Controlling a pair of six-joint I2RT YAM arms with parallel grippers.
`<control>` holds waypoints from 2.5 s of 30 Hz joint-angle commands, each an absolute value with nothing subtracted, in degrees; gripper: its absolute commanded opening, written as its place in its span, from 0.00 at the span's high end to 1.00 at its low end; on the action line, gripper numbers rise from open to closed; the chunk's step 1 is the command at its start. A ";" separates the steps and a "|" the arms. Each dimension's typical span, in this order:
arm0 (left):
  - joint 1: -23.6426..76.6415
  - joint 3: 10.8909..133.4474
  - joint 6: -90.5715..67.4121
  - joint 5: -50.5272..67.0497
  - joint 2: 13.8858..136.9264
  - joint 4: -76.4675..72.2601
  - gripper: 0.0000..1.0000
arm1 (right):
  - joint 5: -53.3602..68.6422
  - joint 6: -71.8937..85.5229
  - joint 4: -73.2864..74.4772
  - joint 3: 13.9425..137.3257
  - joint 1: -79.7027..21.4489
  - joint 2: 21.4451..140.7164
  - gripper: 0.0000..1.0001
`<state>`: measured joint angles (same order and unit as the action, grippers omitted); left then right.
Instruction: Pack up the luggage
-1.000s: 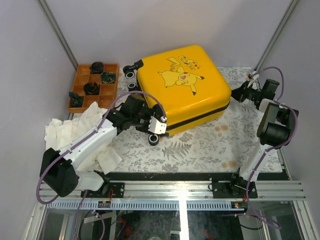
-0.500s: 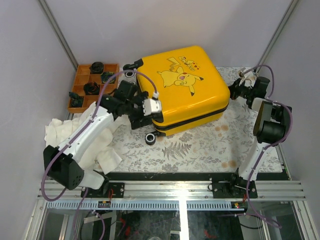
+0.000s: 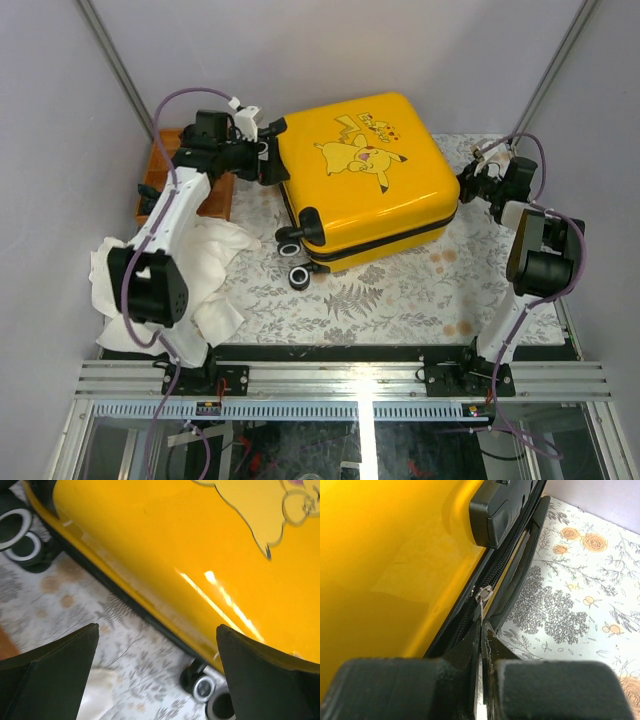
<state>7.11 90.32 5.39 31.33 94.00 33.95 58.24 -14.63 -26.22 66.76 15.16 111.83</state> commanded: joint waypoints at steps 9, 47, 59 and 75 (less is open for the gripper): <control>9.89 117.76 10.35 51.49 122.20 42.04 0.02 | 64.79 -16.73 -21.79 55.44 10.17 97.99 1.00; 4.05 77.15 -33.34 3.86 70.19 47.15 0.00 | 61.06 -36.78 10.21 43.01 9.84 75.56 1.00; 1.15 70.55 -54.64 9.21 76.70 41.45 0.00 | 56.28 -37.59 12.36 44.38 8.42 75.31 1.00; 3.54 74.17 -70.63 17.08 87.40 32.82 0.05 | 53.25 -42.26 19.05 47.12 7.30 76.76 1.00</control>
